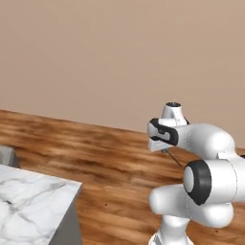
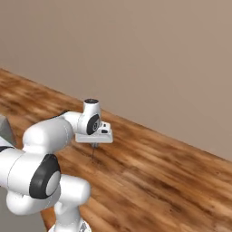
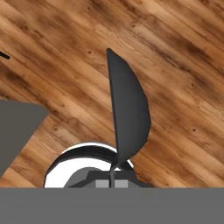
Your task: Take the fork and place it on the left side of the plate. Then take the spoon and place it on the right side of the plate. Make sure they're directly next to the plate.
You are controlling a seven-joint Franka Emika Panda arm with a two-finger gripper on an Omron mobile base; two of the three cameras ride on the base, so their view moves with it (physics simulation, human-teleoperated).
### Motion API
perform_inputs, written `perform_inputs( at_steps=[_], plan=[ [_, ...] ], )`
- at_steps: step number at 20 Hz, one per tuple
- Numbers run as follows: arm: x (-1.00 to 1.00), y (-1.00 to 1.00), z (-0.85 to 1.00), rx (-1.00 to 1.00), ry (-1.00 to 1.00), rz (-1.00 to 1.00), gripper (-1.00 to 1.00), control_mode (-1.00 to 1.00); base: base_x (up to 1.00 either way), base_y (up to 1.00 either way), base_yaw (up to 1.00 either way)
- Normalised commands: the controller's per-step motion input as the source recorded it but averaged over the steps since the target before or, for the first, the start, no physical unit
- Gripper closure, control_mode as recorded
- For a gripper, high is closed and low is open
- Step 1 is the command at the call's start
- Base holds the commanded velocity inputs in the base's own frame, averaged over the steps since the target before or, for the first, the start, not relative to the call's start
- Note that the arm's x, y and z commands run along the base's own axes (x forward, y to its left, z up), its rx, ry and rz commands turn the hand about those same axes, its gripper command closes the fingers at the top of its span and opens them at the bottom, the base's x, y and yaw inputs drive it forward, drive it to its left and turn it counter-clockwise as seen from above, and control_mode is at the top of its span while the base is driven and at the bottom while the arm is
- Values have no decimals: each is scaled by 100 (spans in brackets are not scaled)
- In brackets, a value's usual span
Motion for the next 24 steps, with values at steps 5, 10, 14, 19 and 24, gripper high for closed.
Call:
perform_inputs(
  at_steps=[5, 10, 14, 19, 24],
  plan=[
    [0, 0, 0, 0, 0, 0, 100, 100, 66, -5, 37],
    [0, 0, 0, 0, 0, 0, 100, 100, 80, -6, 17],
    [0, 0, 0, 0, 0, 0, 100, 100, 84, -5, 9],
    [0, 0, 0, 0, 0, 0, 100, 100, 84, -3, 13],
    [0, 0, 0, 0, 0, 0, 100, 100, 83, 0, 20]
  ],
)
